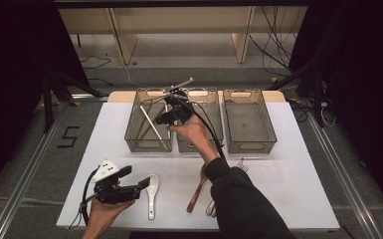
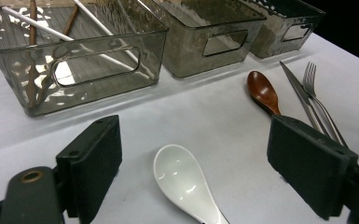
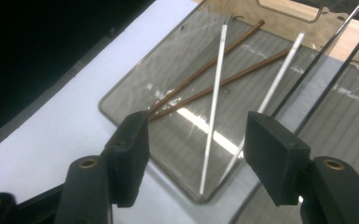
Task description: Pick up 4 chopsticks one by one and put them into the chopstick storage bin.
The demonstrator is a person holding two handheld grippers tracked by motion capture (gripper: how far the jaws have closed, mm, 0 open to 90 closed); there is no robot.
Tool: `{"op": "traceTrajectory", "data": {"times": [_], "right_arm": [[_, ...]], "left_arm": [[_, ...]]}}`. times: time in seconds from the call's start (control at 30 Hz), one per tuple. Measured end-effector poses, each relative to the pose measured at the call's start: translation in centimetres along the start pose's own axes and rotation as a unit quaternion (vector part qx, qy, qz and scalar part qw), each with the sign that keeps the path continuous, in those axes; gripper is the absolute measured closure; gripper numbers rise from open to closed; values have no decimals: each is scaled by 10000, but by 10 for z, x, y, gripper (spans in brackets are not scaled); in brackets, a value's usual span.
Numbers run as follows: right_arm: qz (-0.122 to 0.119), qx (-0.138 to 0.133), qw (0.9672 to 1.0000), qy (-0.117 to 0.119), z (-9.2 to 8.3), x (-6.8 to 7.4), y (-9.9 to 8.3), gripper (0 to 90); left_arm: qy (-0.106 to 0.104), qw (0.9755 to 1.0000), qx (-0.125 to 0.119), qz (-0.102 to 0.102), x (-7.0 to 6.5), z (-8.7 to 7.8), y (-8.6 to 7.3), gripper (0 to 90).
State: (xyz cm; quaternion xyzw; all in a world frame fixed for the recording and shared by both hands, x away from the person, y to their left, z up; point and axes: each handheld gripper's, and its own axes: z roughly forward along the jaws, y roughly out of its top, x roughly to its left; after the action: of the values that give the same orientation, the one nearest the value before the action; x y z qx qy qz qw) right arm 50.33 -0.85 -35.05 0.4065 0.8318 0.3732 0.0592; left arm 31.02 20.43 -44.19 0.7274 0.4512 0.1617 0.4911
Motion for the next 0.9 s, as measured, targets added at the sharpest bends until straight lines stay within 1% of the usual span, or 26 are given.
{"op": "traceTrajectory", "data": {"times": [0.03,0.27,0.3,0.43,0.5,0.67,0.73,0.77,0.9], "right_arm": [[-2,-4,10000,7,-3,0,-2,394],[-173,-61,9998,48,-26,-2,-23,379],[-189,-86,9998,53,-29,-2,-26,378],[-263,-159,9995,79,-42,-3,-40,370],[-250,-220,9994,116,-49,-5,-48,369],[-227,-329,9991,152,-62,-9,-69,356],[-235,-383,9988,174,-67,-11,-78,353],[-229,-399,9988,169,-70,-12,-83,352],[-160,-504,9984,196,-81,-18,-102,352]], "left_arm": [[2,10000,34,37,0,0,0,175],[14,10000,93,-8,-1,2,0,174],[13,9999,138,24,-1,2,0,174],[19,9998,193,-18,-3,4,0,171],[14,9998,215,34,-4,4,0,171],[-20,9997,226,25,-6,5,0,171],[-14,9996,255,72,-7,5,0,171],[-23,9996,271,62,-8,6,-1,171],[-61,9995,287,80,-11,7,-1,171]]}}
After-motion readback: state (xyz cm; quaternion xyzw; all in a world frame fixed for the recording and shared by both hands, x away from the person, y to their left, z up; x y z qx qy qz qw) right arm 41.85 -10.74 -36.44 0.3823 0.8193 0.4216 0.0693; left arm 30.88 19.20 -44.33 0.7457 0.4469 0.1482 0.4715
